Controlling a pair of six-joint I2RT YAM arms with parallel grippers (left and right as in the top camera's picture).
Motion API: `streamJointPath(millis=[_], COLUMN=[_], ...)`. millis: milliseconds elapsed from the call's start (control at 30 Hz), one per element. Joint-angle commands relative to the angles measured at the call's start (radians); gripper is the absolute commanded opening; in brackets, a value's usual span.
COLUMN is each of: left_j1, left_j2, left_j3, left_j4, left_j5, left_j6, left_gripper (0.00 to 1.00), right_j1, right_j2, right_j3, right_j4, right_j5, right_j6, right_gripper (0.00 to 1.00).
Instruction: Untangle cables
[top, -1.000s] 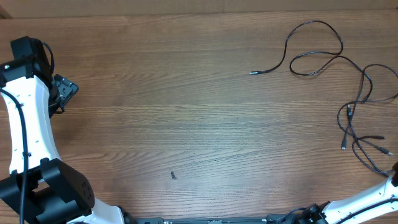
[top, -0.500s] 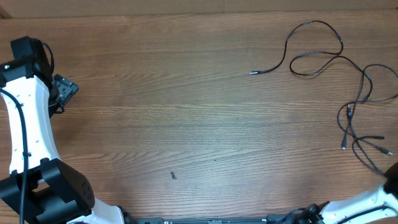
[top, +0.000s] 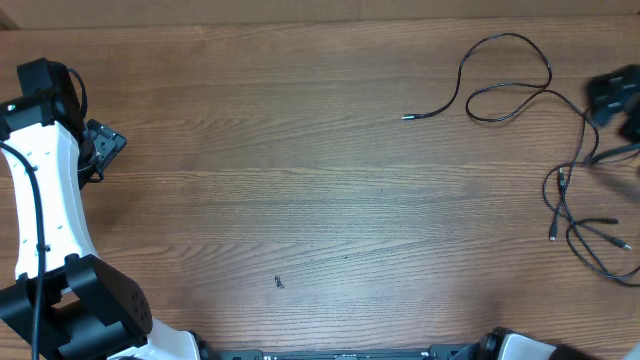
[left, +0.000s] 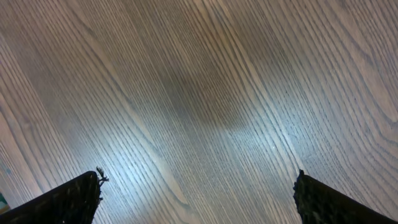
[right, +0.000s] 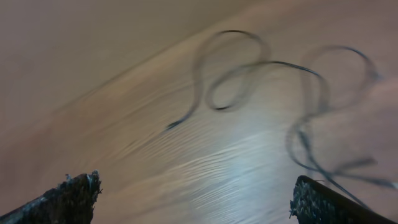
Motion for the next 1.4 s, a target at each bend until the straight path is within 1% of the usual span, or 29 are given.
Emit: streamJointPath(millis=[0,67,200,333,1367], left_j1=[-0.001,-0.001,-0.001,-0.001,-0.002], left_j2=[0.008,0.008,0.008,0.008,0.008], left_j3=[0.018,0.018,0.018,0.019,0.018], left_j4=[0.000,-0.001,0.000,0.000,0.000], left_j5=[-0.010,-0.010,-0.010,-0.010,-0.010], left_j6=[-0.018,-0.018,-0.018,-0.018,-0.018], left_gripper=[0.99,1.00,1.00,0.99,1.00], right_j1=[0.132,0.193,0.241,0.243,0.243], right_j2=[-0.043,-0.052,-0.047,-0.038,-0.038], right_j3=[0.014,0.014,0.012,0.010,0.005], right_j4=[-0.002,-0.014,-0.079,-0.122,-0.122], right_j5=[-0.003,-0.003,-0.003,-0.003,-0.003], right_j6=[-0.026,-0.026,-0.025,-0.025,-0.025], right_gripper=[1.00,1.00,1.00,1.00,1.00])
